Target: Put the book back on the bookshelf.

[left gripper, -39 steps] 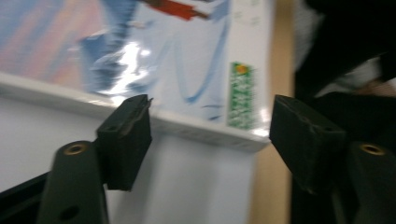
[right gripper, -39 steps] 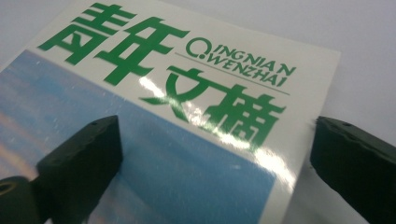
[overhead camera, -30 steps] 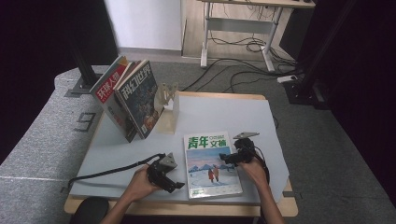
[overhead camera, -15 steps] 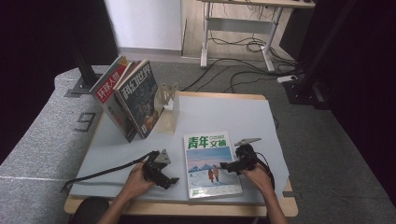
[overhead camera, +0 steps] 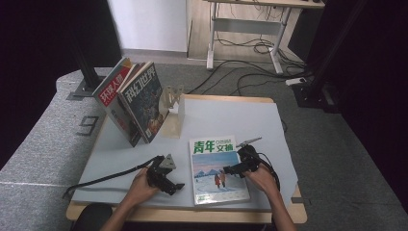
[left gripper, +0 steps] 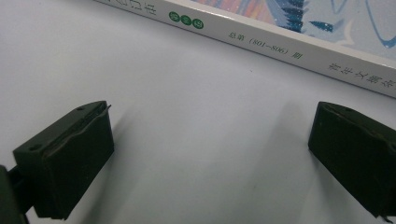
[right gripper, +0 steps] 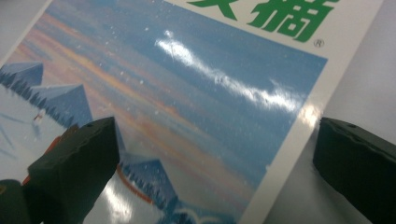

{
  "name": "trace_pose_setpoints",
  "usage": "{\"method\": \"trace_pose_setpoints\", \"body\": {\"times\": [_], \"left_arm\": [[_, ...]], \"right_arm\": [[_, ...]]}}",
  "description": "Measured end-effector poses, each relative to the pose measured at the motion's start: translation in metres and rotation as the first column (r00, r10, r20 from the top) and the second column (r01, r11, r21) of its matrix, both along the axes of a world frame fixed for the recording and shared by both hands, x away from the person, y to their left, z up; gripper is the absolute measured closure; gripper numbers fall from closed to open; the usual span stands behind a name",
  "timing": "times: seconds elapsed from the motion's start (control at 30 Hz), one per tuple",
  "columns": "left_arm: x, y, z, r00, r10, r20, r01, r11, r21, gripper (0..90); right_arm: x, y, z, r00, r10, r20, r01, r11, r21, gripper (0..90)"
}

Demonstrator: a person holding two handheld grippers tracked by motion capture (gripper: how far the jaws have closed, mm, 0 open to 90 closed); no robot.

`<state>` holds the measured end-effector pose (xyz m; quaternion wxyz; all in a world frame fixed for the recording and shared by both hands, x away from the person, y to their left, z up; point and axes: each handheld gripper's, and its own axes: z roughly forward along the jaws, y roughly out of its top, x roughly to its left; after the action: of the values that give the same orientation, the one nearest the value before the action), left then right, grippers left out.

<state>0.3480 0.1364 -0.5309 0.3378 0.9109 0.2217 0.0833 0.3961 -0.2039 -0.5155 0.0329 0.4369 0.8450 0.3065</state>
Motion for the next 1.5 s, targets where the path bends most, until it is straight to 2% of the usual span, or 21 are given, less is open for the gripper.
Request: {"method": "trace_pose_setpoints", "body": {"times": [0.2,0.43,0.6,0.73,0.93,1.0,1.03,1.07,1.13,1.43,1.5], "left_arm": [[0.0,0.0,0.0,1.0,0.001,0.001,-0.001,1.0,-0.003,0.0],[0.0,0.0,0.0,1.0,-0.001,0.001,0.001,1.0,-0.001,0.0],[0.0,0.0,0.0,1.0,0.0,0.0,0.0,1.0,-0.003,0.0],[0.0,0.0,0.0,1.0,0.001,0.001,-0.001,1.0,-0.003,0.0],[0.0,0.0,0.0,1.0,0.0,0.002,0.0,1.0,-0.003,0.0],[0.0,0.0,0.0,1.0,0.0,0.002,0.0,1.0,-0.004,0.0],[0.0,0.0,0.0,1.0,0.0,0.002,0.0,1.0,-0.004,0.0],[0.0,0.0,0.0,1.0,0.001,0.002,-0.001,1.0,-0.003,0.0],[0.0,0.0,0.0,1.0,0.001,0.002,-0.001,1.0,-0.004,0.0],[-0.001,0.0,0.0,1.0,0.004,0.002,-0.004,1.0,-0.008,0.0],[0.0,0.0,0.0,1.0,0.002,0.001,-0.002,1.0,-0.006,0.0]], "right_arm": [[0.009,0.009,0.002,0.9998,-0.007,-0.019,0.006,0.999,-0.047,0.0],[0.009,0.006,0.003,0.9998,-0.003,-0.022,0.003,1.0,-0.028,0.7],[0.004,0.004,0.013,0.9996,-0.001,0.027,0.0,1.0,0.009,1.1],[0.002,0.003,0.02,0.9989,0.008,0.047,-0.01,0.999,0.039,1.8],[0.009,0.002,0.02,0.998,-0.009,0.063,0.004,0.997,0.079,2.7],[0.016,0.0,0.021,0.9974,-0.028,0.066,0.02,0.992,0.126,4.6],[0.016,0.0,0.021,0.9974,-0.028,0.066,0.02,0.992,0.126,4.6],[0.02,-0.003,0.022,0.9964,-0.042,0.074,0.03,0.986,0.165,6.3],[0.023,-0.005,0.023,0.9963,-0.044,0.074,0.029,0.981,0.192,7.6],[0.013,-0.013,0.018,0.9964,-0.026,0.081,0.008,0.978,0.209,11.2],[0.008,-0.015,0.015,0.996,0.014,0.088,-0.029,0.984,0.175,11.6]]}}
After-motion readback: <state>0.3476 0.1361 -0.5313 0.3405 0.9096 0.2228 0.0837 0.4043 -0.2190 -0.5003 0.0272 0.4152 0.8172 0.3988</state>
